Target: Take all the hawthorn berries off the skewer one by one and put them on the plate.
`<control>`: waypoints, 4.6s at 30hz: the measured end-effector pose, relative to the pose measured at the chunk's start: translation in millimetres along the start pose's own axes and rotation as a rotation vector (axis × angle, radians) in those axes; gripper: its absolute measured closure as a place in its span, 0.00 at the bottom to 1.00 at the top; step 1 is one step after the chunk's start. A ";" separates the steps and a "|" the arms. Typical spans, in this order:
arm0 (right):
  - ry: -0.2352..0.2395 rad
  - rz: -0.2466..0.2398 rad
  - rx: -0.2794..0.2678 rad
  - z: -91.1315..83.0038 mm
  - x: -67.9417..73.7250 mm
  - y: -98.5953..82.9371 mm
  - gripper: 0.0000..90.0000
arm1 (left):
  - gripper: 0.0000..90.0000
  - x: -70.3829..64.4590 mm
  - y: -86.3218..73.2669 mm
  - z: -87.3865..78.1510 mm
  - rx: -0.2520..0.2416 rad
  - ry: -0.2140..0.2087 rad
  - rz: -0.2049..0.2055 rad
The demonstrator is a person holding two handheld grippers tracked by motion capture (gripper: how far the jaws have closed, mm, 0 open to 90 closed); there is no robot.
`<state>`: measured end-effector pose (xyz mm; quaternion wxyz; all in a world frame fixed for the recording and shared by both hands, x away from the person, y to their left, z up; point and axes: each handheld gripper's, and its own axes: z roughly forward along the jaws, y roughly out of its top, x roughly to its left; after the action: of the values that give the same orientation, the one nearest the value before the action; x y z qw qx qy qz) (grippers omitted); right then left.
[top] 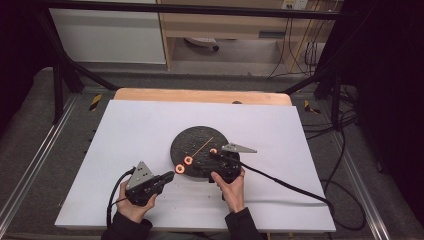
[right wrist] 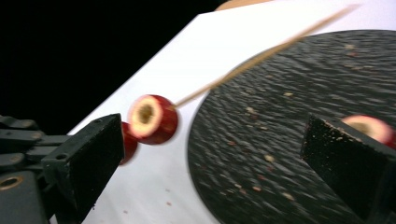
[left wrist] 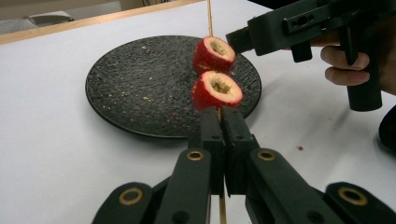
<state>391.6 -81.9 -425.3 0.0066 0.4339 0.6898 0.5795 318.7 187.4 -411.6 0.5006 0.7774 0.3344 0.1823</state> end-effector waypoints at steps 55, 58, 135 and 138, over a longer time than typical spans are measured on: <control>0.166 0.108 -0.023 8.0 6.2 7.2 0.67 | 0.98 -11.4 3.7 -3.7 -0.053 0.005 0.038; 0.171 0.116 -0.006 9.3 5.2 5.8 0.66 | 0.98 -12.1 3.7 -4.0 -0.058 0.006 0.041; -0.200 0.061 0.025 23.5 -86.1 29.8 0.69 | 0.98 0.5 4.5 -13.2 -0.071 0.026 0.006; -0.217 0.054 0.045 25.5 -88.2 27.4 0.69 | 0.98 0.2 4.6 -12.9 -0.070 0.025 0.009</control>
<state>475.9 -116.4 -455.2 0.0560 0.5127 0.6858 0.5136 312.5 194.7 -401.9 0.5225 0.7586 0.3304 0.2058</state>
